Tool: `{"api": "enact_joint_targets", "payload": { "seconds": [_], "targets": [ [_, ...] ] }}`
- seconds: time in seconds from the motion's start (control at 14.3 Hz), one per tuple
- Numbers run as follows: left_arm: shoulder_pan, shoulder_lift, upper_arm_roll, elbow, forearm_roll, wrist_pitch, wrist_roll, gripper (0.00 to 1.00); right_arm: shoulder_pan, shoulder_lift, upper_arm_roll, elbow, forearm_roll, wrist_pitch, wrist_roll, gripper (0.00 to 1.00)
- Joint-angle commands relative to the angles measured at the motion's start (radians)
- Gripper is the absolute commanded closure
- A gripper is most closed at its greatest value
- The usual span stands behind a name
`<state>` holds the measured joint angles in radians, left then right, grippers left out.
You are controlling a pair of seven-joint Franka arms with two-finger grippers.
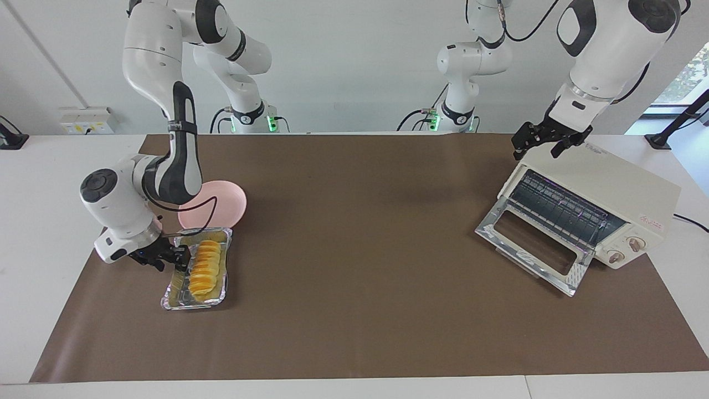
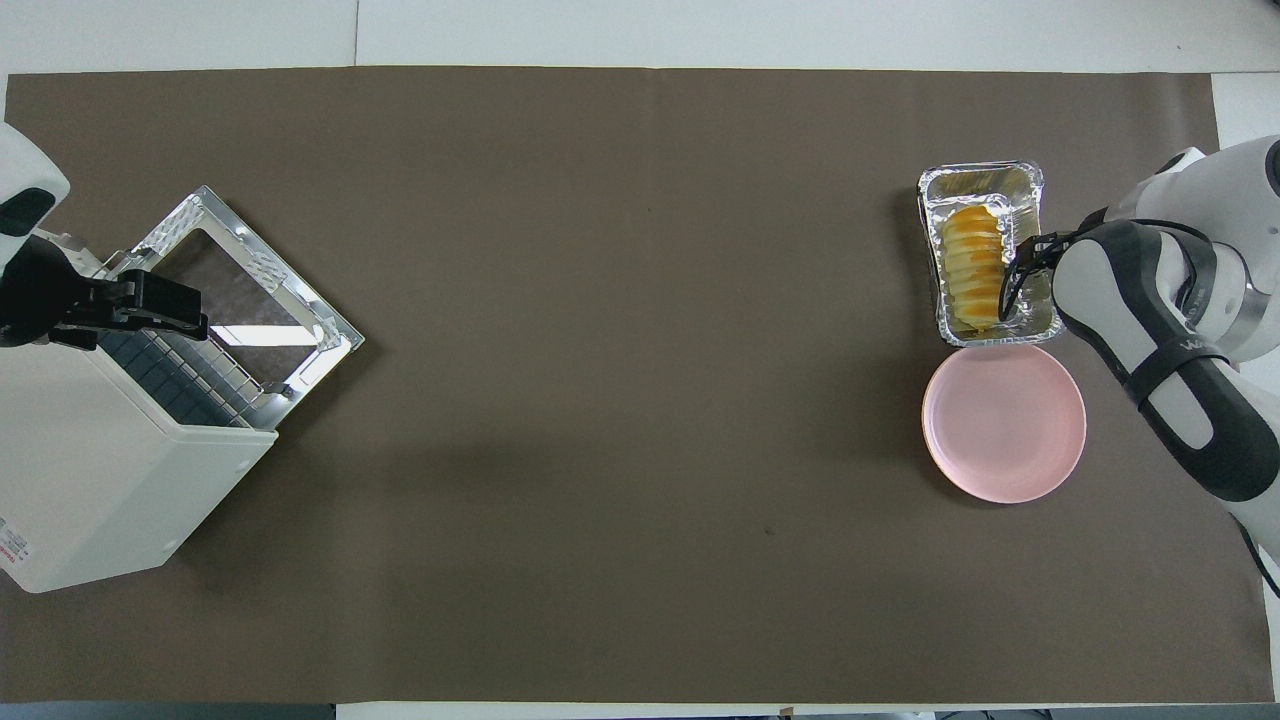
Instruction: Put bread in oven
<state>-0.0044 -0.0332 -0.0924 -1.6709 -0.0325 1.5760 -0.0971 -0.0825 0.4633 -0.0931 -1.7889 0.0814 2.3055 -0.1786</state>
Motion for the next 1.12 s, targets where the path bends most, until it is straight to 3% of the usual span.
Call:
{"api": "enact_joint_targets", "payload": {
  "seconds": [0.0,0.49,0.84,1.05],
  "targets": [
    [0.012,-0.014,-0.006,-0.004,-0.010,-0.005,-0.006,0.00,-0.006,-0.022,0.006,-0.023,0.026,-0.004,-0.038,1.00],
    [0.012,-0.014,-0.006,-0.004,-0.010,-0.005,-0.006,0.00,0.007,-0.048,0.019,0.049,0.024,-0.122,-0.030,1.00],
    [0.006,-0.014,-0.006,-0.004,-0.010,-0.005,-0.006,0.00,0.013,-0.068,0.119,0.108,0.024,-0.139,0.000,1.00],
    [0.012,-0.014,-0.006,-0.004,-0.010,-0.005,-0.006,0.00,0.111,-0.066,0.128,0.121,0.024,-0.118,0.078,1.00]
  ]
}}
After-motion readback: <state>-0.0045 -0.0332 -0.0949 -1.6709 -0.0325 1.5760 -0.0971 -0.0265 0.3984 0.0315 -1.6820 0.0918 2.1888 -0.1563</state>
